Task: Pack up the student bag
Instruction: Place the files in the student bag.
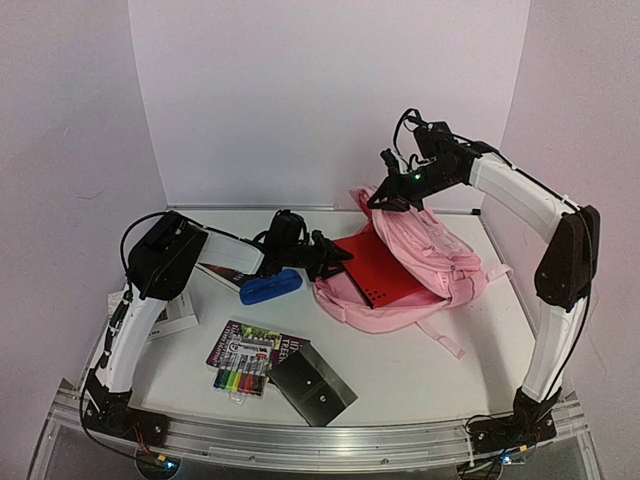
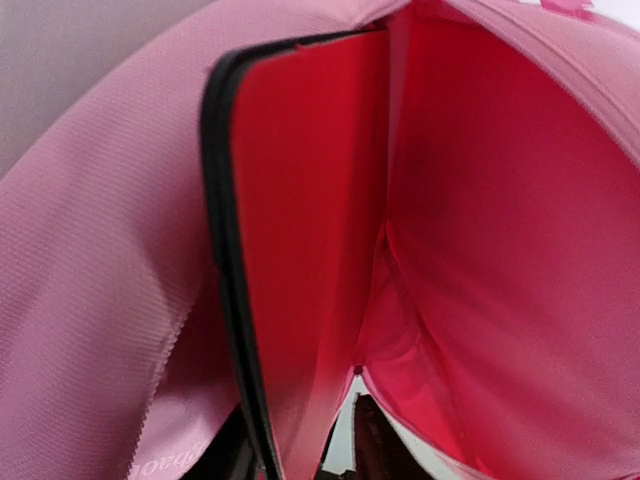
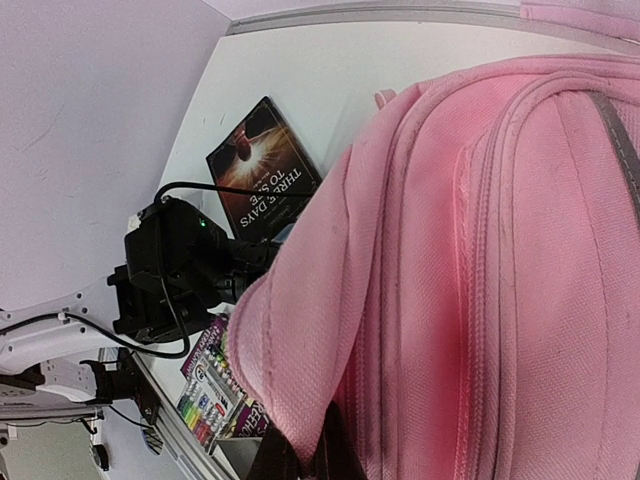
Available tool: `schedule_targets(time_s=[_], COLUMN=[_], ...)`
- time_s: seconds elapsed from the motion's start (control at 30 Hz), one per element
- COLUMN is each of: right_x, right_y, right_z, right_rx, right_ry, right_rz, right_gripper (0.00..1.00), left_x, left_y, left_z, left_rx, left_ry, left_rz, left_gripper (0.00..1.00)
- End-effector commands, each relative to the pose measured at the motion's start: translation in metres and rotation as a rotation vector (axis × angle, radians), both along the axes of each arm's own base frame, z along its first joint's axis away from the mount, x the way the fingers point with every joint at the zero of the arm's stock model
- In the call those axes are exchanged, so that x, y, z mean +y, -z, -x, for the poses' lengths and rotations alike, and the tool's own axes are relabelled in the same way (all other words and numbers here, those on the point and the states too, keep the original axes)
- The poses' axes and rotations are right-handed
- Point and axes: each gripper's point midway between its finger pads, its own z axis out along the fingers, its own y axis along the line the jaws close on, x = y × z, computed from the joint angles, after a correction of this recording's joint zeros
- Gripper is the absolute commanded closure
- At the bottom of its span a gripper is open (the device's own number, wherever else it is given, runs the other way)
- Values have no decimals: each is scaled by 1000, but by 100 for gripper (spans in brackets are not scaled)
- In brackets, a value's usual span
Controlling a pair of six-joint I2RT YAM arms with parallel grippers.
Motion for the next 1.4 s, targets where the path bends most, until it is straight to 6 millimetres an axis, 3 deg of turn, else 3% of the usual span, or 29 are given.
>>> schedule_targets(time_s=[0.0,0.17,0.27,0.43,0.53,0.6,0.83,0.93,1.03,1.17,1.37], right_x=[18,19,20,21,21,21,18,21,24,29,39], right_y=[-54,-54,-59,-67,-71,-72,-74,-77,-81,-83,-93], right_z=[-11,-11,-12,-13,-16,-18,-20,-20,-15,-2,11], right_rx=[-145,-147,-157,-174,-190,-202,-228,-236,-236,-221,-229], right_ry=[-39,-44,-47,-51,-47,-44,-45,-60,-89,-135,-184], right_rz=[-126,-128,-136,-149,-149,-146,-132,-141,-161,-186,-219], right_gripper=[100,100,100,100,100,100,100,100,100,100,100], left_x=[-13,-16,-18,-30,-36,-33,-7,-7,-14,-32,-56], left_y=[-32,-53,-60,-54,-51,-58,-88,-99,-105,-100,-50], left_z=[4,5,7,8,10,12,44,54,51,31,5], left_rx=[-111,-178,-192,-168,-155,-170,-205,-215,-229,-244,-127], left_ry=[35,48,70,112,135,142,221,278,296,293,275], left_rz=[94,174,187,193,209,225,247,295,322,305,196], left_gripper=[74,87,84,76,88,99,100,100,100,100,100])
